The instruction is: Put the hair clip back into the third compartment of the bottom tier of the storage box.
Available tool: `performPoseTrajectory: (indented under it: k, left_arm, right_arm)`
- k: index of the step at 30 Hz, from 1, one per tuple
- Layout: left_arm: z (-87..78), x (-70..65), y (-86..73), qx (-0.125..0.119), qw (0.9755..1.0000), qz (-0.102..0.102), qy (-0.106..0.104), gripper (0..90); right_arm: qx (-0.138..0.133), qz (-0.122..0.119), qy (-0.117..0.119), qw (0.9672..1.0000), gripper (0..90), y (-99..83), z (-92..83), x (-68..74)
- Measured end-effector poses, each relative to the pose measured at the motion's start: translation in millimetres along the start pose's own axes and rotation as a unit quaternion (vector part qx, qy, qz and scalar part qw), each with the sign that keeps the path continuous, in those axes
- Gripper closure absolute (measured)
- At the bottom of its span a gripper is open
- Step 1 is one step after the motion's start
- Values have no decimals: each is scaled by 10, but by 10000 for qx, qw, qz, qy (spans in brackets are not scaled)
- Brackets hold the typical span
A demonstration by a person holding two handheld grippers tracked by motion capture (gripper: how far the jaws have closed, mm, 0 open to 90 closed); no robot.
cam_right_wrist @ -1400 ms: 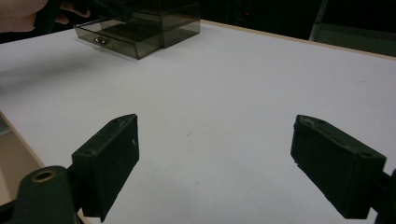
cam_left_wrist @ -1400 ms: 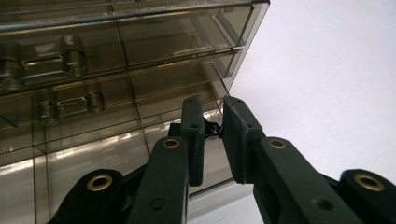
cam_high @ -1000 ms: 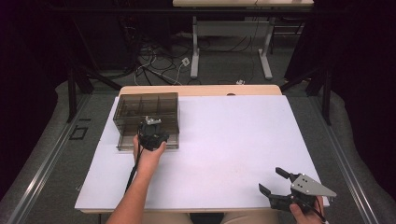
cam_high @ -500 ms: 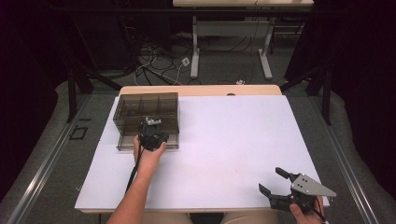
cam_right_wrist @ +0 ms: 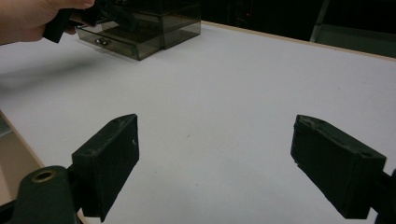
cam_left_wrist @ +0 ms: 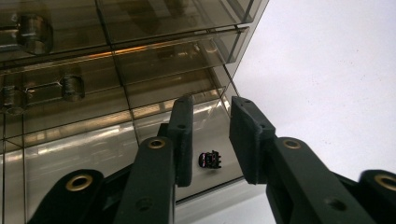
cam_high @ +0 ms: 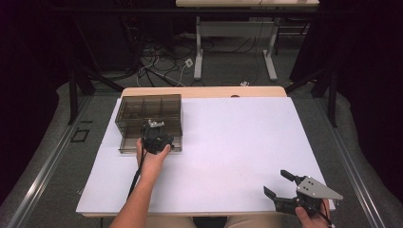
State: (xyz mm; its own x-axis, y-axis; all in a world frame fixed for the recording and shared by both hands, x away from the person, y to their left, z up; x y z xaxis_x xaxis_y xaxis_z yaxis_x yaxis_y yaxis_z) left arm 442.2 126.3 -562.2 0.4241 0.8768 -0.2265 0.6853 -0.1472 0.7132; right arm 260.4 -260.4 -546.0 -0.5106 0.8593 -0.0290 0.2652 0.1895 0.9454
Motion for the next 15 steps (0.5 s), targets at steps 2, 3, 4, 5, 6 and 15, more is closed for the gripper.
performPoseTrajectory:
  k: [2, 3, 4, 5, 6, 15]
  left_arm:
    - [-7, -3, 0, 10, 10000, 6, 6, 671]
    - [-8, -7, 0, 4, 10000, 8, 6, 659]
    - [-14, -11, 1, 7, 10000, 33, 5, 648]
    - [-17, -13, 4, -7, 10000, 54, 1, 637]
    - [-22, -17, 6, -34, 10000, 69, 5, 626]
    - [-63, -37, 22, -140, 9998, 114, -72, 511]
  right_arm:
    - [29, 34, 3, 10000, 148, -7, -2, 8]
    - [45, 53, 11, 10000, 147, -10, -3, 14]
    - [40, 45, 13, 10000, 147, -10, -3, 14]
    - [15, 14, 3, 10000, 148, -7, -3, 9]
    - [25, 19, -5, 10000, 147, -8, -6, 9]
    - [19, -13, 26, 10000, 147, -7, 2, 18]
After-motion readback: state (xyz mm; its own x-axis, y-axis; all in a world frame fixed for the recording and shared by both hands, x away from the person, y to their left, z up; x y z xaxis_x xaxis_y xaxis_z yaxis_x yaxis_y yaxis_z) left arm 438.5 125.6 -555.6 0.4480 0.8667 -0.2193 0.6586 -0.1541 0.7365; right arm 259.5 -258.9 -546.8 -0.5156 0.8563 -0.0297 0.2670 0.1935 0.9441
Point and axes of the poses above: each handheld gripper's, and its own axes: z roughly forward along the jaws, y roughly out of its top, x roughly to its left, the point moved 6 cm from there along z, roughly forward along the jaws, and after that the axes turned 7 degrees about -y, right-handed, at the moved point
